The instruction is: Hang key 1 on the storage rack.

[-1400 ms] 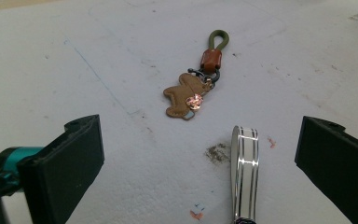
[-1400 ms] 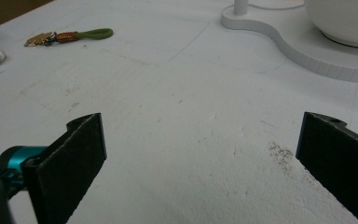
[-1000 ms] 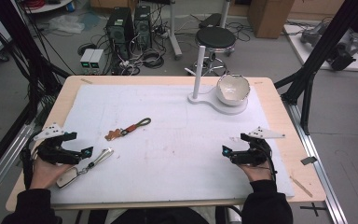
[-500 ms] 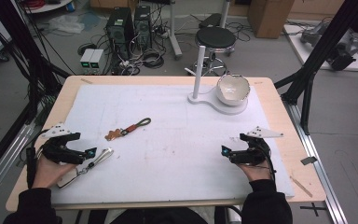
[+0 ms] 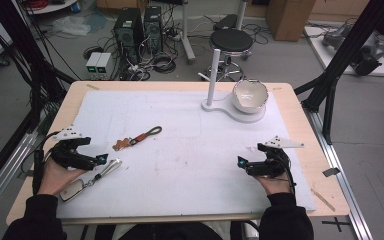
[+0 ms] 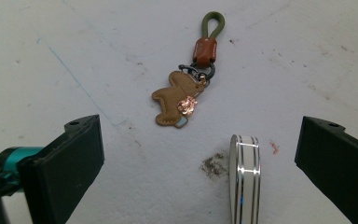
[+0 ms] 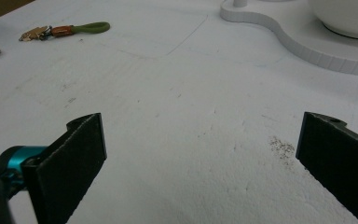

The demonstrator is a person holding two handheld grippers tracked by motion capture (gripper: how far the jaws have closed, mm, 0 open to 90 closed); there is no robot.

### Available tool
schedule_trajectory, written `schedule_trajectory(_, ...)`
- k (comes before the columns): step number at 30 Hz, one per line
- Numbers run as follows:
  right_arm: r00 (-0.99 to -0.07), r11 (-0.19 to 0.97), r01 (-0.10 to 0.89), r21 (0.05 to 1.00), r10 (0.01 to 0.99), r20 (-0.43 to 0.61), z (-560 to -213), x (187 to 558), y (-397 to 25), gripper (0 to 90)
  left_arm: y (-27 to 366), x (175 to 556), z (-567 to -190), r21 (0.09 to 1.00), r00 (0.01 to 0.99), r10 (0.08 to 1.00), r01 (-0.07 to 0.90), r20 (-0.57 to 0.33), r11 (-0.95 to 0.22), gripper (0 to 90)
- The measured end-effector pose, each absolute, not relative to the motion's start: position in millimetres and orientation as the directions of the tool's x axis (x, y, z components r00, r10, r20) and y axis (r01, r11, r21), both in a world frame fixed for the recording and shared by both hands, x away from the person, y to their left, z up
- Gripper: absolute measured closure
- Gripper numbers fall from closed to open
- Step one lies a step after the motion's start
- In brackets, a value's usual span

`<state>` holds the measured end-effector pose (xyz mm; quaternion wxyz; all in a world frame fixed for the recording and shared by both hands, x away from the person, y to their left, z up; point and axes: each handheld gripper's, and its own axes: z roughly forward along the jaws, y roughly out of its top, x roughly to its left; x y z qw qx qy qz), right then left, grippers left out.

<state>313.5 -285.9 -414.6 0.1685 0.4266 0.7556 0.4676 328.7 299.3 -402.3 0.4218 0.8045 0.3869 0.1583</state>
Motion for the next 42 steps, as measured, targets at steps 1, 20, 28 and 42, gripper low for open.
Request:
schedule_trajectory(1,-0.580,0.200,0.487,0.850,0.801,0.144,-414.7,313.5,-285.9,0.6,297.8,329.9,-401.6,0.800,0.653,0.754,0.489,-0.071,-0.348,1.7)
schedule_trajectory(20,-0.574,0.195,0.489,0.850,0.806,0.145,-414.5,313.2,-286.3,0.6,285.8,358.6,-387.4,0.774,0.688,0.722,0.496,-0.073,-0.394,1.7)
schedule_trajectory(28,-0.576,0.202,0.490,0.848,0.805,0.141,-414.9,313.5,-285.3,0.6,272.3,377.4,-378.7,0.743,0.706,0.706,0.500,-0.052,-0.445,1.7)
schedule_trajectory(42,-0.576,0.211,0.486,0.848,0.807,0.129,-415.9,313.6,-286.2,0.6,265.3,411.1,-366.5,0.718,0.703,0.710,0.518,-0.047,-0.466,1.8)
